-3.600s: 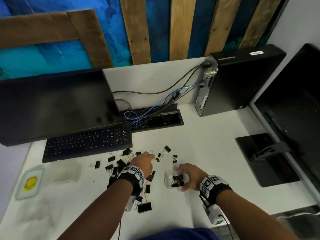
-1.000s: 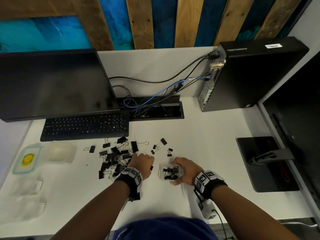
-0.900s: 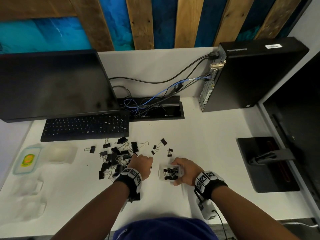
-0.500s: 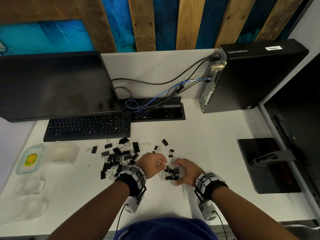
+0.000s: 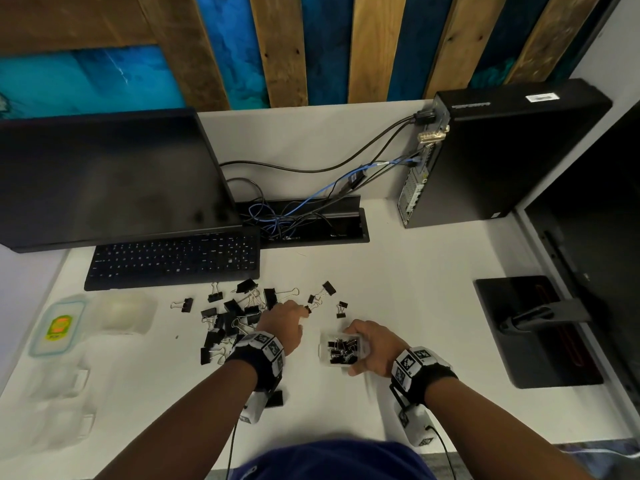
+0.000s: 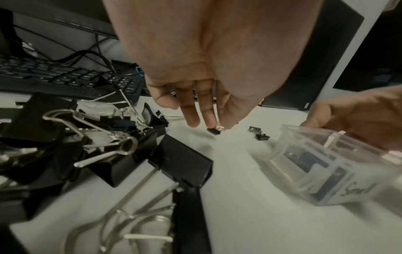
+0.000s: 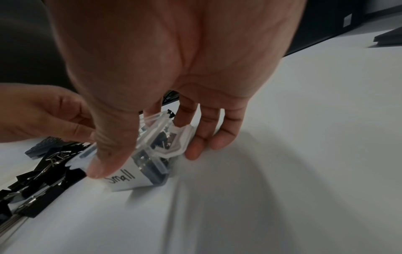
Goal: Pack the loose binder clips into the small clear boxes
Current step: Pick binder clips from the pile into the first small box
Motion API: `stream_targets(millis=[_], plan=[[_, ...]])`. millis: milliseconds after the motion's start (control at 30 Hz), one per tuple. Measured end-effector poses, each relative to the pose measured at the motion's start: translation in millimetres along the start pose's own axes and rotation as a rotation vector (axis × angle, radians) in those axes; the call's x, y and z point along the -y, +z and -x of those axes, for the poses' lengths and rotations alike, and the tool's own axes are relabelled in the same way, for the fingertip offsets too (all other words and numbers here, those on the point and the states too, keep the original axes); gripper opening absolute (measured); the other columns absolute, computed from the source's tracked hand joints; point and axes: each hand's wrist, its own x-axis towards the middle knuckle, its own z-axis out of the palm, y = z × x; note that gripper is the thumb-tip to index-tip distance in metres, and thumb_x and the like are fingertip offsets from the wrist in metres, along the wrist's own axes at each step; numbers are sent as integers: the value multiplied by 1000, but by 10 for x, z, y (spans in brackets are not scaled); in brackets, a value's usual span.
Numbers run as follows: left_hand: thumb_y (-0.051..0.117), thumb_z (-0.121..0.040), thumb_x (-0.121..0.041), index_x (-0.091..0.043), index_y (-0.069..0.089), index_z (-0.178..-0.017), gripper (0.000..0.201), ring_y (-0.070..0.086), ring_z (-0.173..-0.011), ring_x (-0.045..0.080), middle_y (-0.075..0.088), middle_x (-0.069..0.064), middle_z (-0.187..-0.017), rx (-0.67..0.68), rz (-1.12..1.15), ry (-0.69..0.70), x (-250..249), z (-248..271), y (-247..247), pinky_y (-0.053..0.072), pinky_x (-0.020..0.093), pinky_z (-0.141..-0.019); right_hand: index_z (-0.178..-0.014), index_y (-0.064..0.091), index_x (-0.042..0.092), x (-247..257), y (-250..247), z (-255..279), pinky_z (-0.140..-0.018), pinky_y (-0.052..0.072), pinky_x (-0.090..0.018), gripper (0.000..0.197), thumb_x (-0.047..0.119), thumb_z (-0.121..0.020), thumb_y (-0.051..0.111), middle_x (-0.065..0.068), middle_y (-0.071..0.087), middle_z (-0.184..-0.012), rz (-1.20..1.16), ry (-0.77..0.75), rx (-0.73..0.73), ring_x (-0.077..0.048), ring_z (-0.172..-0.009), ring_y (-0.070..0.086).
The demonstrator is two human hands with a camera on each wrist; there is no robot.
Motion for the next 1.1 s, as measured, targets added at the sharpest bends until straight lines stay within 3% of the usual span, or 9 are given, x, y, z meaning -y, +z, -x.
stream_targets(millis=[133, 267, 467, 600, 767, 867, 933, 1033, 1100], plan=[[48, -93, -17, -27, 37, -143, 53, 42, -125, 21, 35, -9, -148, 42, -155, 40, -25, -111, -40, 40, 42, -100, -118, 54, 31, 5, -11, -4, -88, 43, -29, 68, 37, -61, 89, 7, 56, -116, 5, 6, 8, -14, -105, 54], [51, -89, -11, -20, 45, -139, 51, 49, -120, 22, 48, 1, -135, 115, -221, 82, -50, -207, -3, 43, 38, -98, -115, 54, 32, 11, -13, -8, -92, 46, -32, 66, 37, -59, 90, 7, 56, -115, -9, 17, 14, -14, -105, 55], [52, -96, -25, -11, 52, -122, 29, 55, -110, 25, 54, 8, -119, 148, -335, 67, -119, -172, 39, 45, 36, -89, -109, 54, 35, 17, -20, -21, -92, 48, -36, 64, 38, -57, 90, 9, 57, -112, -5, 11, 23, -14, -103, 56], [54, -89, -12, -13, 49, -122, 33, 56, -105, 25, 54, 8, -116, 131, -345, 62, -130, -109, 65, 45, 36, -85, -109, 54, 35, 12, -17, -22, -91, 47, -35, 63, 37, -57, 90, 9, 57, -112, -9, 6, 19, -14, -102, 56], [52, -84, -3, -13, 49, -121, 39, 58, -101, 25, 51, 6, -116, 60, -161, 21, -140, -66, 30, 49, 34, -86, -111, 54, 36, 25, -23, -1, -92, 47, -34, 65, 35, -57, 90, 9, 57, -113, -12, 11, 16, -14, -103, 56], [49, -83, 0, -14, 55, -113, 33, 57, -100, 23, 52, 5, -112, 27, -2, -2, -72, -37, 52, 44, 25, -77, -112, 54, 34, 34, -29, 0, -93, 46, -34, 65, 35, -58, 90, 8, 57, -114, -2, 8, 20, -15, -104, 56], [50, -85, -5, -16, 57, -108, 27, 56, -100, 20, 53, 2, -108, 7, 72, -19, -21, -12, 58, 40, 22, -76, -111, 54, 35, 40, -34, 1, -93, 46, -34, 64, 36, -58, 90, 8, 57, -114, -2, 9, 24, -15, -104, 56], [55, -87, -16, -17, 60, -102, 16, 56, -96, 18, 54, -2, -98, -38, 179, -35, 8, 21, 1, 46, 27, -80, -103, 50, 41, 44, -29, 6, -91, 47, -33, 61, 38, -57, 90, 7, 57, -114, 10, 2, 24, -15, -103, 56], [62, -87, -22, -19, 62, -93, 6, 59, -87, 13, 59, -5, -89, -76, 302, -3, -26, 46, -67, 49, 27, -77, -101, 48, 42, 50, -23, 2, -91, 47, -33, 61, 38, -56, 90, 7, 57, -113, 9, 0, 23, -15, -102, 56]])
